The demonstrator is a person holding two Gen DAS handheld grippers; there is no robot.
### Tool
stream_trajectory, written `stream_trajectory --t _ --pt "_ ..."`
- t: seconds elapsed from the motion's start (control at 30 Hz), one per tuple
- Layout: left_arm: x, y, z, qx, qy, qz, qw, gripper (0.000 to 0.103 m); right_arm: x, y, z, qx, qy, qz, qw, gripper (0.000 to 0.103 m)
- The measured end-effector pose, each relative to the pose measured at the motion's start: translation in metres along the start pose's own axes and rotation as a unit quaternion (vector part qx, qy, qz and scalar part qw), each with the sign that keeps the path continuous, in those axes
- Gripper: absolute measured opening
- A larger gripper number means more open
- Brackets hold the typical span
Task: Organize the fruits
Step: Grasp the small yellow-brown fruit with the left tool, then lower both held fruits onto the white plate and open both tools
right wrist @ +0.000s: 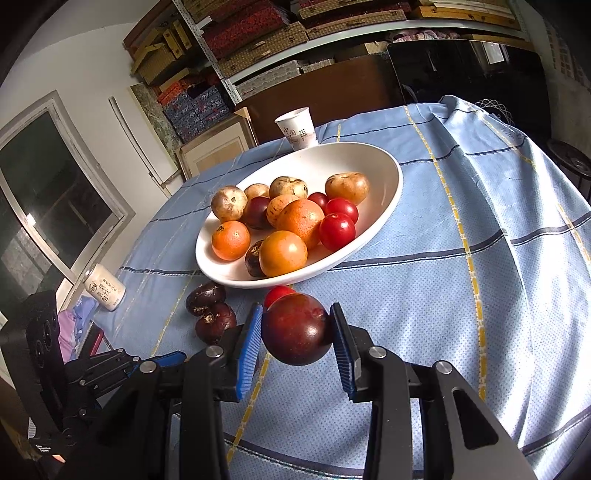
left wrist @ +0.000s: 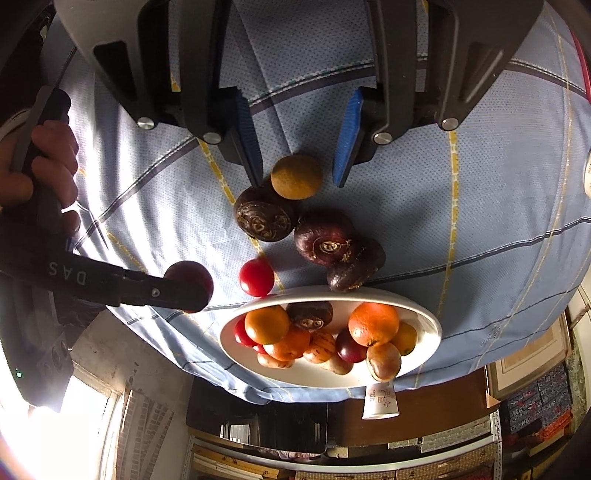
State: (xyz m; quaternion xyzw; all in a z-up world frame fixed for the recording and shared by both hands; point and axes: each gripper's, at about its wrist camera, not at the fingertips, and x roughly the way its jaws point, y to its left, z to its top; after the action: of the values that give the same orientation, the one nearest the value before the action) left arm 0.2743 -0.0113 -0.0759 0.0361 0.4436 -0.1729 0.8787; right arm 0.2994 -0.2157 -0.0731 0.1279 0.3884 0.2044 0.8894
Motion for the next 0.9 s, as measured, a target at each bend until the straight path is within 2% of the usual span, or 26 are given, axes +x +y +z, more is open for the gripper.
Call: stream_trajectory --t 0.17,0.23,0.43,0.67,0.9 --pt "0.006 0.0 0.001 -0.002 0.01 -0.006 0.9999 0.036 0.0 0.0 0.0 -0.001 0.0 0.0 1.0 0.037" --pt "0.007 0.0 0.0 -0.004 0.012 -0.008 0.9999 0.029 0.0 0.001 0.0 -0.001 0.0 -0.001 1.0 0.037" --pt "0.007 0.003 0.002 -0.008 0.009 -0.013 0.9998 0.029 0.0 0.0 0.001 -0.002 0.0 -0.003 1.0 0.037" --pt "-0.007 0.001 0.0 -0.005 -0.015 -0.006 0.9999 0.029 -0.005 0.003 -0.001 -0.019 -0.011 -0.012 1.0 0.037" --pt "-0.031 0.006 0.006 -0.021 -0.047 -0.022 0.9984 0.029 -0.013 0.007 0.007 -0.03 -0.035 0.002 0.999 0.037"
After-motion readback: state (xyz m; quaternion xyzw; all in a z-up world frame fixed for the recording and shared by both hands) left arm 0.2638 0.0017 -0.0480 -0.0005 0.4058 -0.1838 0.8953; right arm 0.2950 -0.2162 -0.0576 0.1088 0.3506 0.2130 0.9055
